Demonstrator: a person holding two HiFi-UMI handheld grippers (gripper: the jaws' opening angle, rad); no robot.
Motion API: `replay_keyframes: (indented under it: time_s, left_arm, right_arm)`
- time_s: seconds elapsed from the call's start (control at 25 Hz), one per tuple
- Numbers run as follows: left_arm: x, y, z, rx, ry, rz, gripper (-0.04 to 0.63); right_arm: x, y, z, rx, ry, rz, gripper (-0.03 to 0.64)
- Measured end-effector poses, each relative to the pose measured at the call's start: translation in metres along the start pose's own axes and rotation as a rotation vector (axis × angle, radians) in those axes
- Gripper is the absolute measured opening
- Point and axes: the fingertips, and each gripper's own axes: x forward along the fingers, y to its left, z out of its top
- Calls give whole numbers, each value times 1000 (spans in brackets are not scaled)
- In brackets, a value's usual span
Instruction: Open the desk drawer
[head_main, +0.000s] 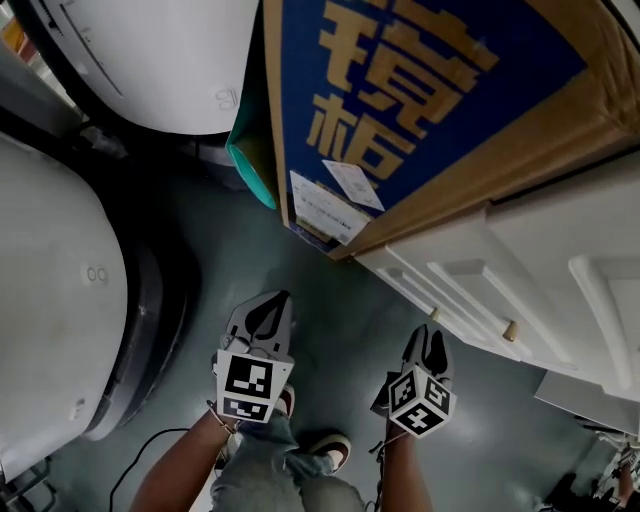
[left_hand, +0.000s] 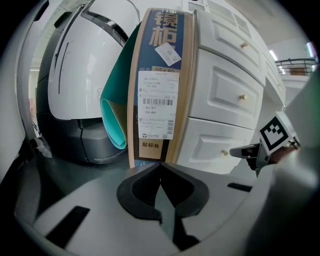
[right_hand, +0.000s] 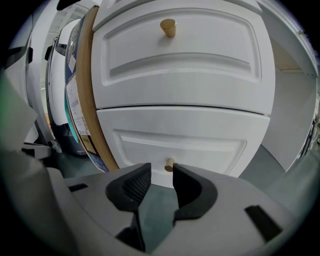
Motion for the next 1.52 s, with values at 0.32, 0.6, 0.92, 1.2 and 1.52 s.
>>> replay_keyframes:
  time_s: [0.32,0.6,0.92,1.2,1.52]
  left_arm:
    - [19,8,2,-5,-12,6,18]
    - [26,9,3,-36,-14,-2,18]
    - [30,15,6,-28,-19,4,18]
    - [21,17,6,-50,-14,30,18]
    - [7,17,10,-61,17,18,18]
  right_arm:
    - [24,-8,-1,7,10,-40,146]
    - [35,-17,-3,56,16,-80,147]
    - [43,-14,-3,59,27,-83,143]
    - [42,-17,-5,54,70,-126,89]
    - [45,-17,-5,67,103,-111,83]
